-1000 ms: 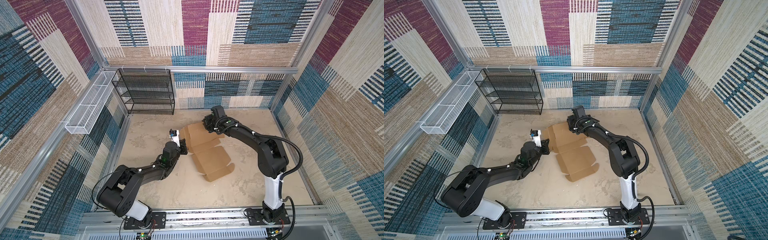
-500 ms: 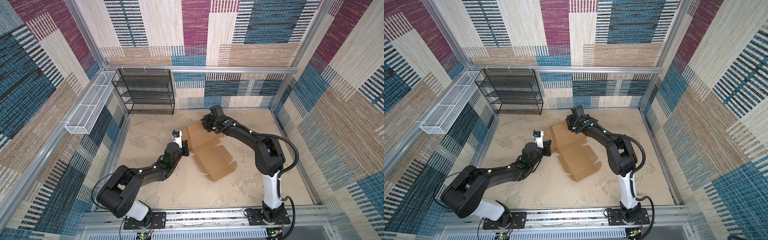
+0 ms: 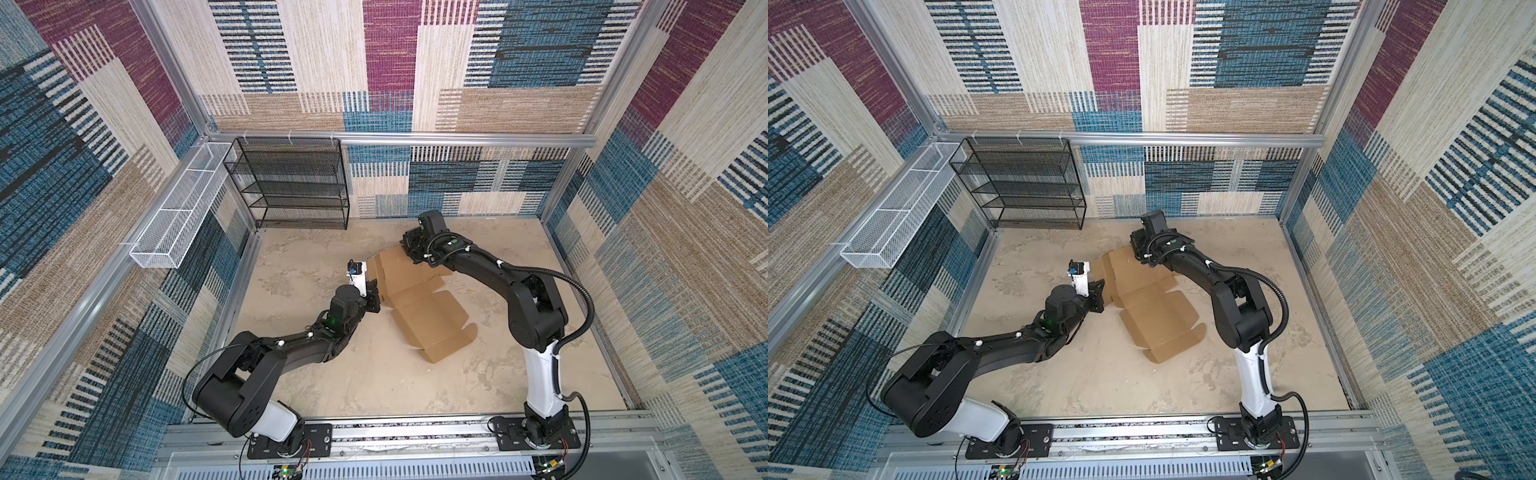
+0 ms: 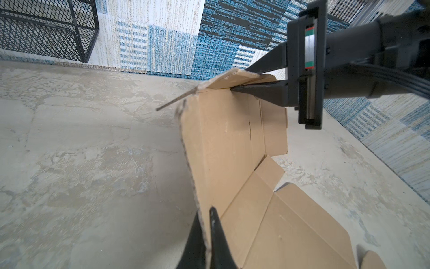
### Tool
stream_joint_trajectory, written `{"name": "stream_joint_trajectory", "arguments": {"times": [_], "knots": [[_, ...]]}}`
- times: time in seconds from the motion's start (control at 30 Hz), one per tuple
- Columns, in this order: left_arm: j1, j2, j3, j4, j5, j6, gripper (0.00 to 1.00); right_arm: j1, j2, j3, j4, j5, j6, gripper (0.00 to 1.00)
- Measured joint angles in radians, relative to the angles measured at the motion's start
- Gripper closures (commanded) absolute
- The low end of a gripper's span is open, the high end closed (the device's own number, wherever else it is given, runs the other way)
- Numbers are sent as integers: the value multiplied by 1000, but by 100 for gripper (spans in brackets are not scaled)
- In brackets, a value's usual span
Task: Fold the paper box
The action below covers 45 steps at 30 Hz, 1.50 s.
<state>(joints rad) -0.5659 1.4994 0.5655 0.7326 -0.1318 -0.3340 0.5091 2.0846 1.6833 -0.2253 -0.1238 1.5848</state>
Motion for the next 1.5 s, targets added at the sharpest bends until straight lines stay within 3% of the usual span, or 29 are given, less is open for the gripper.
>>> {"name": "stream_joint_trajectory", "arguments": {"times": [0.27, 0.5, 0.77, 1.17, 1.5], "knots": [[-1, 8, -15, -6, -77, -6, 99, -1, -19, -27, 10, 0, -11, 94], [6, 13, -24, -36, -128, -30, 74, 0, -42, -43, 18, -5, -27, 95], [14, 4, -25, -75, -153, -43, 58, -2, -61, -67, 26, -6, -39, 95], [51, -195, 13, -316, -143, -103, 51, -1, -80, -139, 88, -7, -72, 93], [103, -309, 101, -636, -19, -147, 54, -1, -106, -156, 124, -7, -87, 95]]}}
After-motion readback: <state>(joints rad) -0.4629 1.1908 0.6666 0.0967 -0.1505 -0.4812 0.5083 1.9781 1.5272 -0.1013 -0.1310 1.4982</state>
